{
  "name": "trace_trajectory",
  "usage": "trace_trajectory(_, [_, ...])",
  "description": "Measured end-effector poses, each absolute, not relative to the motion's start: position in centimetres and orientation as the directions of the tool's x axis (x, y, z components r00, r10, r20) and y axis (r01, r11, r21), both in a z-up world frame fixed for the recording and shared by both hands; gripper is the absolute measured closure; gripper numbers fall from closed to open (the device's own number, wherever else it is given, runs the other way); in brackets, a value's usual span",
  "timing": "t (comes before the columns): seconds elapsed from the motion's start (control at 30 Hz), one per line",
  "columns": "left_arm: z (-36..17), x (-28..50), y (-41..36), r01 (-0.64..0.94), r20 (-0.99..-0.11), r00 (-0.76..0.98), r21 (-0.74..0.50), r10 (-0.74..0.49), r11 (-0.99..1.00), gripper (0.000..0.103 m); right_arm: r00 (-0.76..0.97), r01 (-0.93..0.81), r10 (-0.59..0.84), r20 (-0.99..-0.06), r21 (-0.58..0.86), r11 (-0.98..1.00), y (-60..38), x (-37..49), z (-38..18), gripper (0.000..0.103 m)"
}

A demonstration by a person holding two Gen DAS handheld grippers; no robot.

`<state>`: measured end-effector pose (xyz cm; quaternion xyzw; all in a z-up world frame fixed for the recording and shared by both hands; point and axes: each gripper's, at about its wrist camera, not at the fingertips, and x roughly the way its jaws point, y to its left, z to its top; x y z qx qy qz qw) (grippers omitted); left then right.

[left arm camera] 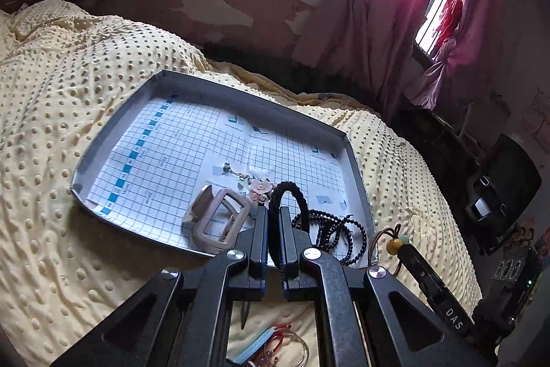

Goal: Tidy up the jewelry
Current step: 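Carry the hair tie and pendant into the grey tray and open both tools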

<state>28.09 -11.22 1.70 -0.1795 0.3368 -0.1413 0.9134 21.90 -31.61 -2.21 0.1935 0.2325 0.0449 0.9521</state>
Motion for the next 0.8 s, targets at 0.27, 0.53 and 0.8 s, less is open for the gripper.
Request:
trace_trajectory(0.27, [-0.7, 30.4, -14.2, 0.117, -0.622, 0.694, -0.401, -0.364, 0.909, 0.098, 0.873, 0.064, 0.096, -0.479, 0.306, 0.950, -32.7, 24.3, -3.0, 0.087])
trace_trajectory(0.53, [-2.1, 31.2, -15.2, 0.100, -0.675, 0.662, -0.352, -0.326, 0.931, 0.098, 0.844, 0.082, 0.070, -0.532, 0.257, 0.963, -31.6, 26.7, -4.2, 0.086])
trace_trajectory(0.8, [-2.2, 31.7, -14.7, 0.068, -0.692, 0.652, -0.353, -0.310, 0.933, 0.094, 0.847, 0.081, 0.078, -0.525, 0.274, 0.958, -31.8, 26.5, -4.2, 0.084])
